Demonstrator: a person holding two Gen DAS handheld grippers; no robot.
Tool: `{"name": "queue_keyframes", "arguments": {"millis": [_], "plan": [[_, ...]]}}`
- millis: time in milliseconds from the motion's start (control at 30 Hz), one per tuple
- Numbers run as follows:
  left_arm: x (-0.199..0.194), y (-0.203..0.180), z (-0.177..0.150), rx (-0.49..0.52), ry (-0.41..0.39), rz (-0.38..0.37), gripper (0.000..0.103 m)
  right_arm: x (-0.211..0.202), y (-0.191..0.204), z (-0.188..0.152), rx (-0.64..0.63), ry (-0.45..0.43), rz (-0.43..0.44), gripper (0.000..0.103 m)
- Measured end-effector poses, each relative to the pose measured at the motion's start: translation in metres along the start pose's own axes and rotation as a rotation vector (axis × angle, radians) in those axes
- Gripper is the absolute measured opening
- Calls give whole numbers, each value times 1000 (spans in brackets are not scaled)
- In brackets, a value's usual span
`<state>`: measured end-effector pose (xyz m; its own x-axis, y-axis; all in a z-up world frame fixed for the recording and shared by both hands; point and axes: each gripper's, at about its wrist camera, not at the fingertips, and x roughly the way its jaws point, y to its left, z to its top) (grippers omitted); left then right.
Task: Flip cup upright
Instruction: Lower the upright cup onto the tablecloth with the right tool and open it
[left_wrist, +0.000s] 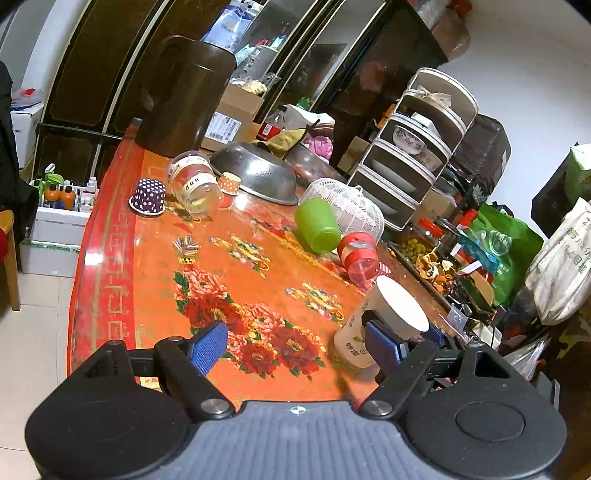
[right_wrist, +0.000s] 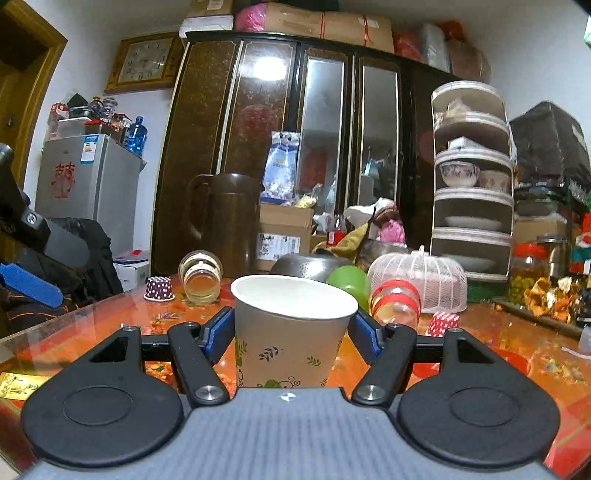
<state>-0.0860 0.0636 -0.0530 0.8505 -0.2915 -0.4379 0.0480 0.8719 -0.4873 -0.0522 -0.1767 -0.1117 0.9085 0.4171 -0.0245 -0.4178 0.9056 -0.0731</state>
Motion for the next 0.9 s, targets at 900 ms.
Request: {"name": "queue_keyframes", "arguments": {"millis": [900], "plan": [[8,-19,-10,118,-10,56,103,-5,-27,4,182,202,111,102]]}}
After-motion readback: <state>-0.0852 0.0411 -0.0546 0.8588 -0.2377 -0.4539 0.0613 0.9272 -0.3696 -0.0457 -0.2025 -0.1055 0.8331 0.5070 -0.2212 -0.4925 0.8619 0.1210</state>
